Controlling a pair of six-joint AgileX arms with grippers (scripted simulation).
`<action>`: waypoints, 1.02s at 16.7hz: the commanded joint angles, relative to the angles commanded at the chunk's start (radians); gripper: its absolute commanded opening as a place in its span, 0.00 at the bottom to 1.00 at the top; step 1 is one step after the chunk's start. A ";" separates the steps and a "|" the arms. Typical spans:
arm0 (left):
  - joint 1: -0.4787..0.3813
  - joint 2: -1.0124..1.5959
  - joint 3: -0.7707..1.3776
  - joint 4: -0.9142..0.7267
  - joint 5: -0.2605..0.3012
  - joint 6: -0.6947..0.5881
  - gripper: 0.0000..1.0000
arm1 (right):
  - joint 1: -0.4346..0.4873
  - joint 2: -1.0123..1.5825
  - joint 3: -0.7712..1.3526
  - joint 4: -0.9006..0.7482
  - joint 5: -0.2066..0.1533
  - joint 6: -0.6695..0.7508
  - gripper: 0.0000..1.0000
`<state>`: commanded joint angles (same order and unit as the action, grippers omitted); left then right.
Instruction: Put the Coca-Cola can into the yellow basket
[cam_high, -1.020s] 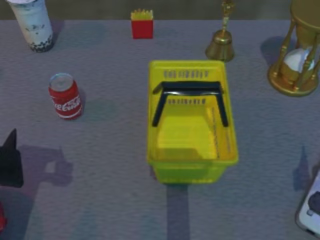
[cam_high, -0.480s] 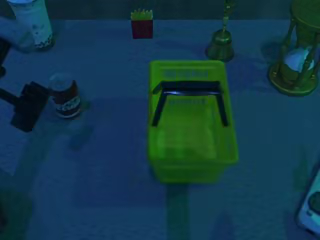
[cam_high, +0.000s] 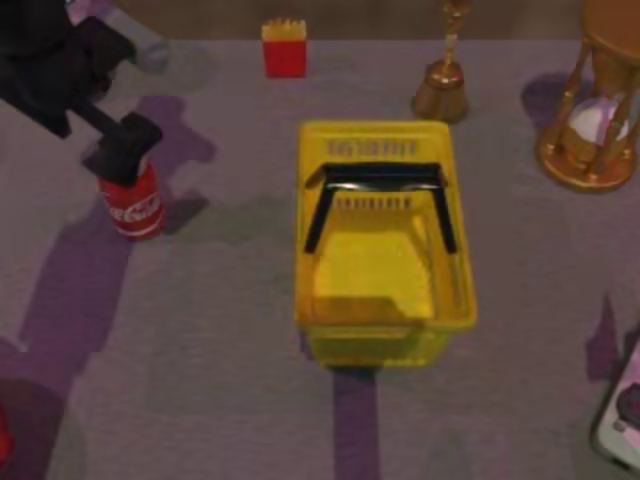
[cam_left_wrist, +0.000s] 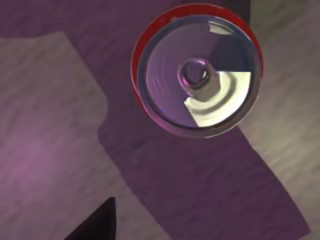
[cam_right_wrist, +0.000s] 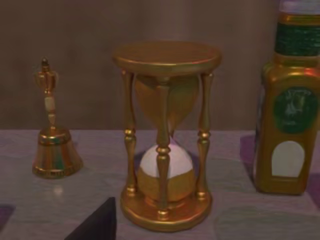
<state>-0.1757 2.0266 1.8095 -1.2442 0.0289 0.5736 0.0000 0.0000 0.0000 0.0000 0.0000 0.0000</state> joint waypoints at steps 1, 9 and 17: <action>0.001 0.072 0.067 -0.026 -0.005 0.020 1.00 | 0.000 0.000 0.000 0.000 0.000 0.000 1.00; 0.009 0.296 0.286 -0.099 -0.025 0.084 1.00 | 0.000 0.000 0.000 0.000 0.000 0.000 1.00; 0.008 0.305 0.186 0.014 -0.025 0.083 1.00 | 0.000 0.000 0.000 0.000 0.000 0.000 1.00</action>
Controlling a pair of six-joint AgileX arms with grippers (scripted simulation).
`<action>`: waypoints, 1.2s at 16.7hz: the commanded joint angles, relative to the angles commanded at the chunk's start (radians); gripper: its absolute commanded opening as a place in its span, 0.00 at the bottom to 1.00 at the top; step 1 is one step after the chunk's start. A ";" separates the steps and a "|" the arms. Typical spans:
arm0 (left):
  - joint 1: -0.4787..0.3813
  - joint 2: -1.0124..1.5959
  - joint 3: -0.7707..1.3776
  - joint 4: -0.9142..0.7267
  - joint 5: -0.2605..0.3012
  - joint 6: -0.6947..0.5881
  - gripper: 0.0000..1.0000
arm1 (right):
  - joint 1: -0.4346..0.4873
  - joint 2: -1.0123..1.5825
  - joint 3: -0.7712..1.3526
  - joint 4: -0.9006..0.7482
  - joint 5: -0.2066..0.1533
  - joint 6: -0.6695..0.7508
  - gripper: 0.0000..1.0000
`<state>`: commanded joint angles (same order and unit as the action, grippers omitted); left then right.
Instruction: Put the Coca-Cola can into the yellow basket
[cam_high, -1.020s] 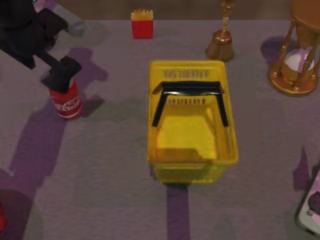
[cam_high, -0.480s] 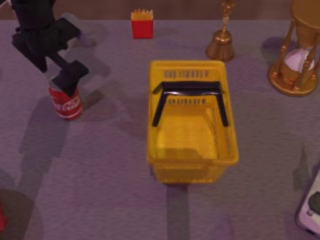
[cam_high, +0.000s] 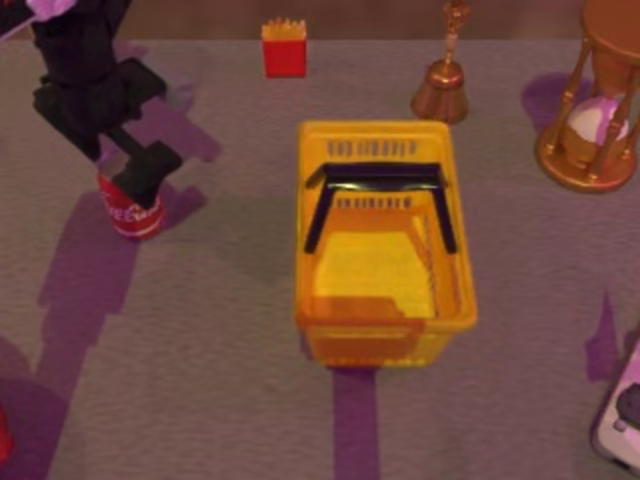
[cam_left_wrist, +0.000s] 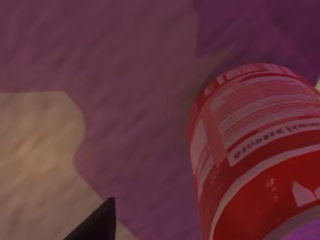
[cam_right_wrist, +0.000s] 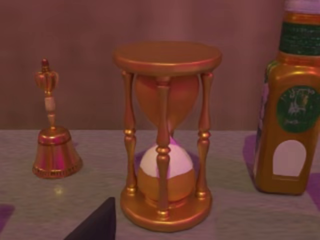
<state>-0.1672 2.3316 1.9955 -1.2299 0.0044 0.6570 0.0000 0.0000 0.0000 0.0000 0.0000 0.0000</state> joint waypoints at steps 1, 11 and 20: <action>0.001 0.004 -0.028 0.033 0.000 0.001 1.00 | 0.000 0.000 0.000 0.000 0.000 0.000 1.00; 0.002 0.011 -0.065 0.071 0.000 0.002 0.70 | 0.000 0.000 0.000 0.000 0.000 0.000 1.00; 0.002 0.011 -0.065 0.071 0.000 0.002 0.02 | 0.000 0.000 0.000 0.000 0.000 0.000 1.00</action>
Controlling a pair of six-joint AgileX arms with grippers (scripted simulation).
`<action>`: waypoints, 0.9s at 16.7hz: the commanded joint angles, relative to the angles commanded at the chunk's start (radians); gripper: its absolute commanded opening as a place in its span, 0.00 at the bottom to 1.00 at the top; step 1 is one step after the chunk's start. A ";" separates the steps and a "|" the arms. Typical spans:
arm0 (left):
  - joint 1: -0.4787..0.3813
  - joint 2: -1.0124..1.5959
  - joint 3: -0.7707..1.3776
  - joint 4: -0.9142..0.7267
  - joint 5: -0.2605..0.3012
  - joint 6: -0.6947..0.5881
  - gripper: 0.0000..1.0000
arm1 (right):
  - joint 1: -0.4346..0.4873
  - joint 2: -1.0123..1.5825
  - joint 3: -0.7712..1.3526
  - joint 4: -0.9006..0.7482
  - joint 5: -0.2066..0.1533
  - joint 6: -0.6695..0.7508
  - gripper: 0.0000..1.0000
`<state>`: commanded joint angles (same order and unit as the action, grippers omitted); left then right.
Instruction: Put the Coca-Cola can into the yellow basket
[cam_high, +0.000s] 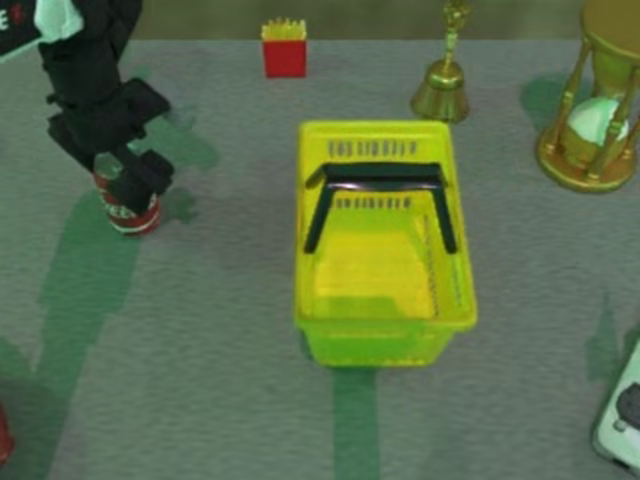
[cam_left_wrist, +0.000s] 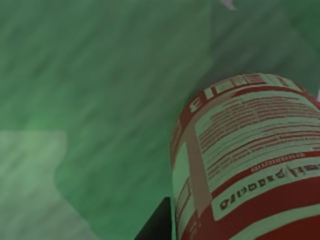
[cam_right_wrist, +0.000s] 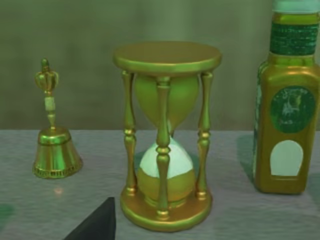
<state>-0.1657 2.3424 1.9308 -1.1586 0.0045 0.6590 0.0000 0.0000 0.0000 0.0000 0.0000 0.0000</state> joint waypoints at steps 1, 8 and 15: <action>0.000 0.000 0.000 0.000 0.000 0.000 0.00 | 0.000 0.000 0.000 0.000 0.000 0.000 1.00; 0.000 0.000 0.000 0.000 0.000 0.000 0.00 | 0.000 0.000 0.000 0.000 0.000 0.000 1.00; -0.017 -0.012 -0.035 0.150 0.120 -0.051 0.00 | 0.000 0.000 0.000 0.000 0.000 0.000 1.00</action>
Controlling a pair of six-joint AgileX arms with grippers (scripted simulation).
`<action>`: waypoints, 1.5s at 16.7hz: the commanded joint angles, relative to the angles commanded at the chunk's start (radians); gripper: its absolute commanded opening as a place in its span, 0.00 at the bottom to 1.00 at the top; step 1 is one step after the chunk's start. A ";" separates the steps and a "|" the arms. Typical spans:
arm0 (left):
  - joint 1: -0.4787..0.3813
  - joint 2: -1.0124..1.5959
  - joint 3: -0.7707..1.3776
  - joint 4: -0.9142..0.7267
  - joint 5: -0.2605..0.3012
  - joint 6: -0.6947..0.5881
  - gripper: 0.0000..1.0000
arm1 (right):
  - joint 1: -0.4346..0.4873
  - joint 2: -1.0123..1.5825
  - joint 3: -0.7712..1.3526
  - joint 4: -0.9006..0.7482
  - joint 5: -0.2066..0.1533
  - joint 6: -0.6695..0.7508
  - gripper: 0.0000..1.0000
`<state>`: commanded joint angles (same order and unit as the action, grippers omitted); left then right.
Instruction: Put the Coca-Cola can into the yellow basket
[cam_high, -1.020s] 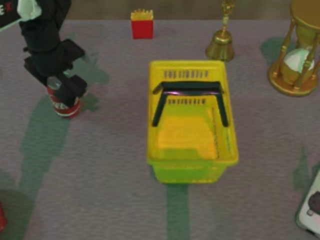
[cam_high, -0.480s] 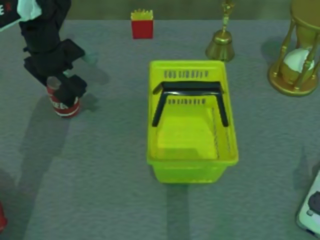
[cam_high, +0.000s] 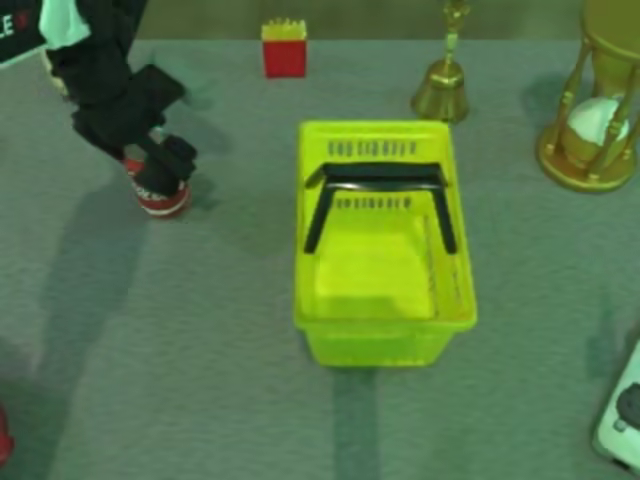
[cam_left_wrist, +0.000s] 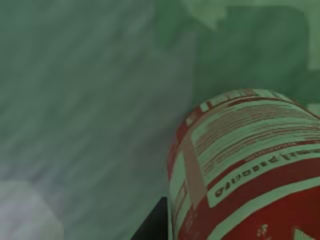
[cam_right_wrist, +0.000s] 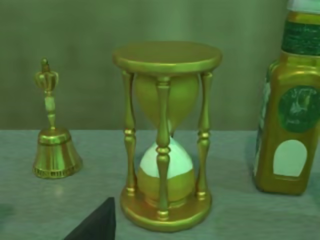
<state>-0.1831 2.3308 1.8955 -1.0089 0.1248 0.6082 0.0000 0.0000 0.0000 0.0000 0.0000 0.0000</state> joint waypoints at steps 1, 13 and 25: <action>-0.006 -0.004 -0.014 0.059 0.044 -0.019 0.00 | 0.000 0.000 0.000 0.000 0.000 0.000 1.00; -0.093 -0.102 -0.326 1.185 0.798 -0.391 0.00 | 0.000 0.000 0.000 0.000 0.000 0.000 1.00; -0.130 -0.208 -0.484 1.677 1.157 -0.563 0.00 | 0.000 0.000 0.000 0.000 0.000 0.000 1.00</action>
<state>-0.3126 2.1231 1.4117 0.6683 1.2821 0.0452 0.0000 0.0000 0.0000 0.0000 0.0000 0.0000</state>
